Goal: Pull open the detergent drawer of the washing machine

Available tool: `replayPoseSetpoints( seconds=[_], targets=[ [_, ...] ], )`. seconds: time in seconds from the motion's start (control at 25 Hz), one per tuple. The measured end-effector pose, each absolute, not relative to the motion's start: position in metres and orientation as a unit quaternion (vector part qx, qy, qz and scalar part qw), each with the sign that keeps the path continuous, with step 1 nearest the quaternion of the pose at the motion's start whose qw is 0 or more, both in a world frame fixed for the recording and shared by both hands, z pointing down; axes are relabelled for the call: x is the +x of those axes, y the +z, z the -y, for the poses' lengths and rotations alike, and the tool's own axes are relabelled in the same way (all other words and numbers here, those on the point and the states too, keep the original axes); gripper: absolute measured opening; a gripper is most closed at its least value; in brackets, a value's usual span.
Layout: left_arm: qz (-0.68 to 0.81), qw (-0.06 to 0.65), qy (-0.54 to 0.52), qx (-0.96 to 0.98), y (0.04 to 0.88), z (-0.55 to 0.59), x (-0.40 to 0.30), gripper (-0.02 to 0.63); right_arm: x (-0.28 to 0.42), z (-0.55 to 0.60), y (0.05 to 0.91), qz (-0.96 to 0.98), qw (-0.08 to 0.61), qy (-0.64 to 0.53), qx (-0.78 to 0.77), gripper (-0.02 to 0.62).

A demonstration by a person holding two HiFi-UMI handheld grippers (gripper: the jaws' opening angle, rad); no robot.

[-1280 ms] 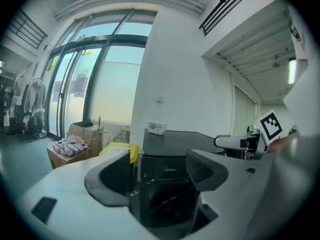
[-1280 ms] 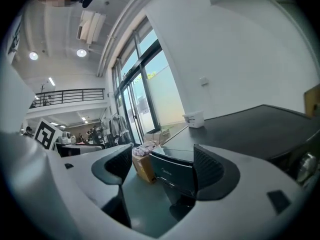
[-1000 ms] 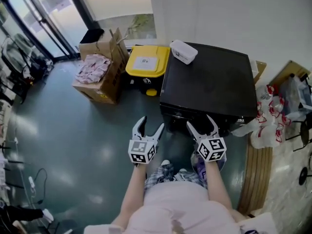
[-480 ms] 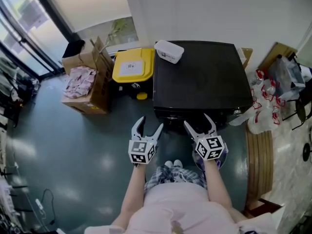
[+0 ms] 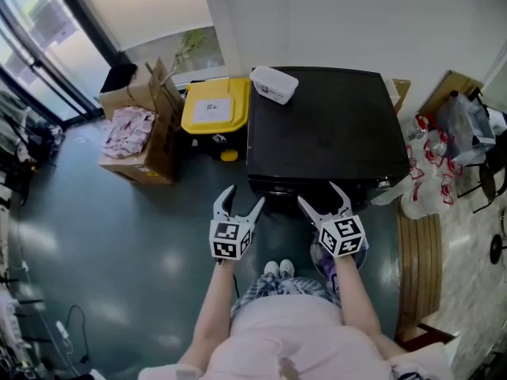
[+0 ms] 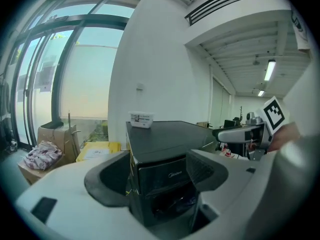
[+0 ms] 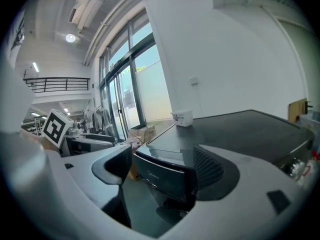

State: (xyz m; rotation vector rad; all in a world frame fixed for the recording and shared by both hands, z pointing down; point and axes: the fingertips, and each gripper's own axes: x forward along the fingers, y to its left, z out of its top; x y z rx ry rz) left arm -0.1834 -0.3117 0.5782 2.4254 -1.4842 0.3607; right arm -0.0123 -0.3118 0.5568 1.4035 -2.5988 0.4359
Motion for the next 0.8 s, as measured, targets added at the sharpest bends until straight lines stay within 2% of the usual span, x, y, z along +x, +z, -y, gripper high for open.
replayPoseSetpoints(
  seconds=[0.44,0.8],
  targets=[
    [0.417,0.142,0.237,0.866,0.595,0.336,-0.164,0.339,-0.043,0.322,0.575,0.9,0.222,0.126,0.353,0.383],
    [0.305,0.095,0.39,0.864,0.623,0.341,-0.146,0.339,-0.063,0.328,0.601,0.896,0.37,0.036,0.241,0.382]
  ],
)
